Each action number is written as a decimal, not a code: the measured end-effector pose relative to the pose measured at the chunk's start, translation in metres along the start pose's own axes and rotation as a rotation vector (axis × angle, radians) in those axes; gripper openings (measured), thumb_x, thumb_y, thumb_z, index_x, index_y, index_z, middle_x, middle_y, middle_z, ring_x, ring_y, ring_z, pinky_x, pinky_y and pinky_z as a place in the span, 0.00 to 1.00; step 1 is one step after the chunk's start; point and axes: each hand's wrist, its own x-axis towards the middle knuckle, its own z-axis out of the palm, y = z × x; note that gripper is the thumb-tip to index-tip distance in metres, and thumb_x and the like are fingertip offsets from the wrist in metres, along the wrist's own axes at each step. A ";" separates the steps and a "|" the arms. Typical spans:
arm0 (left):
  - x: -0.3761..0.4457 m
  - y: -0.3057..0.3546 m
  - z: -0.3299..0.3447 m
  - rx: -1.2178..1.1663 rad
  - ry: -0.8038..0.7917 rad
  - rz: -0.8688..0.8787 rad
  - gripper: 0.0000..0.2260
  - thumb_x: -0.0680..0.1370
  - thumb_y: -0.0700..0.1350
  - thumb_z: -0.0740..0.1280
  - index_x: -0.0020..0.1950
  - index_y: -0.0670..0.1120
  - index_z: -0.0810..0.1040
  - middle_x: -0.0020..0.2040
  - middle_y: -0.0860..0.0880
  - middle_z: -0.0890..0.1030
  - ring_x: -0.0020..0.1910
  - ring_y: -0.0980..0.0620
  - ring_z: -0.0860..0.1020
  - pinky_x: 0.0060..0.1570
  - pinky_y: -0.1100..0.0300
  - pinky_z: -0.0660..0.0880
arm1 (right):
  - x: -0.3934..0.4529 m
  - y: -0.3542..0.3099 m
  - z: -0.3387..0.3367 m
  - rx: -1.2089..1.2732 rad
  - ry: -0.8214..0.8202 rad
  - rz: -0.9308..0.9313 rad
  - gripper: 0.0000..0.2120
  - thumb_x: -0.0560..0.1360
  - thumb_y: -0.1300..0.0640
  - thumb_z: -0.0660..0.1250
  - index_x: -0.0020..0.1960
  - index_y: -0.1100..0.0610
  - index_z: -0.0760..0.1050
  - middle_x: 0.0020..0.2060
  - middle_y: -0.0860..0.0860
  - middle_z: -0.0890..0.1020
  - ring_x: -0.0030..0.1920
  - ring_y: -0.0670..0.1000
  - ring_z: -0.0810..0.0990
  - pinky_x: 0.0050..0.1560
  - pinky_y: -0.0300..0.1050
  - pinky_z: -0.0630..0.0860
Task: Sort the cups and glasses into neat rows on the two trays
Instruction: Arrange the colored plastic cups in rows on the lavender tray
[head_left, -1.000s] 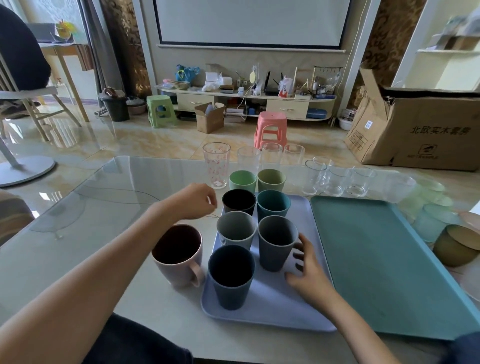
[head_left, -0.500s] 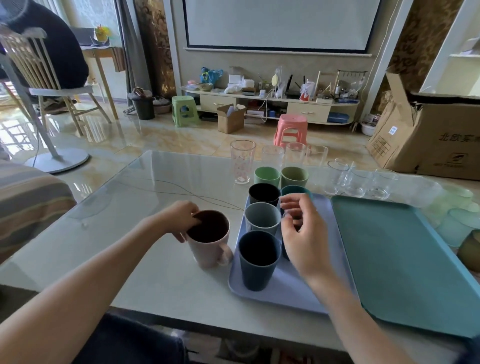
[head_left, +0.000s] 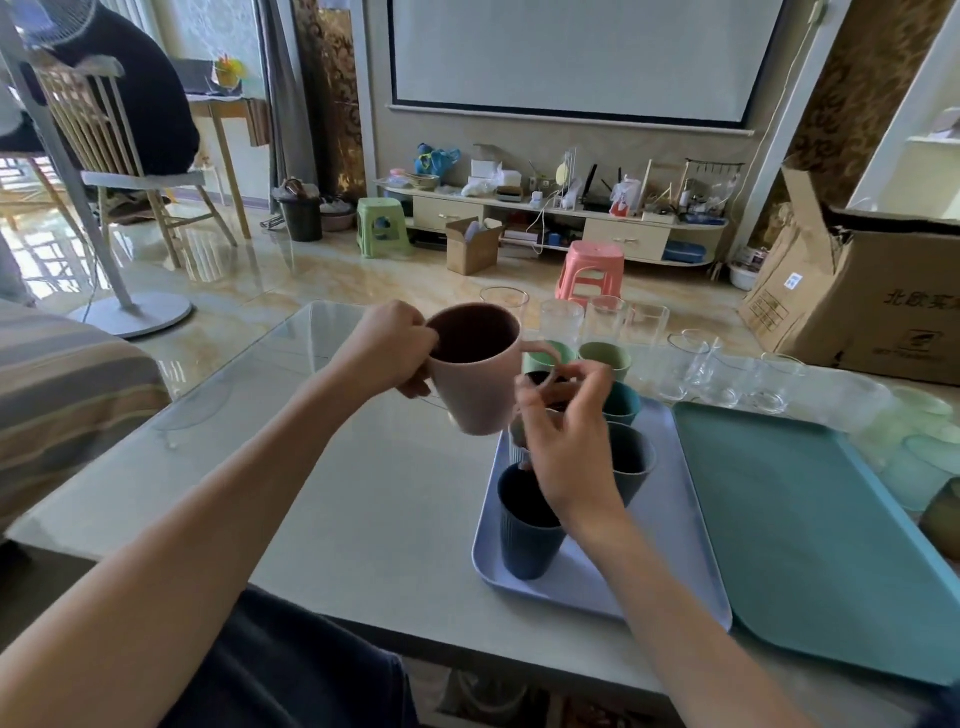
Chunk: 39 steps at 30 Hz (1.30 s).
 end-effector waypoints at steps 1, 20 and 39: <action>-0.003 0.004 0.004 0.001 -0.022 0.018 0.09 0.74 0.34 0.59 0.41 0.35 0.78 0.28 0.39 0.79 0.22 0.47 0.78 0.25 0.56 0.79 | 0.001 -0.001 -0.007 0.005 0.044 0.010 0.15 0.75 0.47 0.64 0.52 0.51 0.60 0.42 0.50 0.77 0.42 0.50 0.79 0.42 0.55 0.79; -0.039 0.080 0.107 0.167 -0.458 0.311 0.19 0.81 0.54 0.57 0.38 0.45 0.77 0.32 0.45 0.81 0.30 0.47 0.82 0.34 0.56 0.80 | -0.019 0.022 -0.141 -0.224 0.088 0.136 0.07 0.74 0.62 0.66 0.45 0.53 0.69 0.30 0.60 0.74 0.27 0.50 0.70 0.28 0.43 0.67; 0.003 0.013 0.101 0.635 -0.777 -0.024 0.12 0.73 0.45 0.72 0.47 0.36 0.78 0.36 0.45 0.81 0.29 0.49 0.82 0.30 0.59 0.79 | -0.062 0.059 -0.128 -0.212 -0.088 0.350 0.04 0.76 0.66 0.64 0.47 0.58 0.72 0.30 0.55 0.71 0.26 0.38 0.72 0.22 0.30 0.71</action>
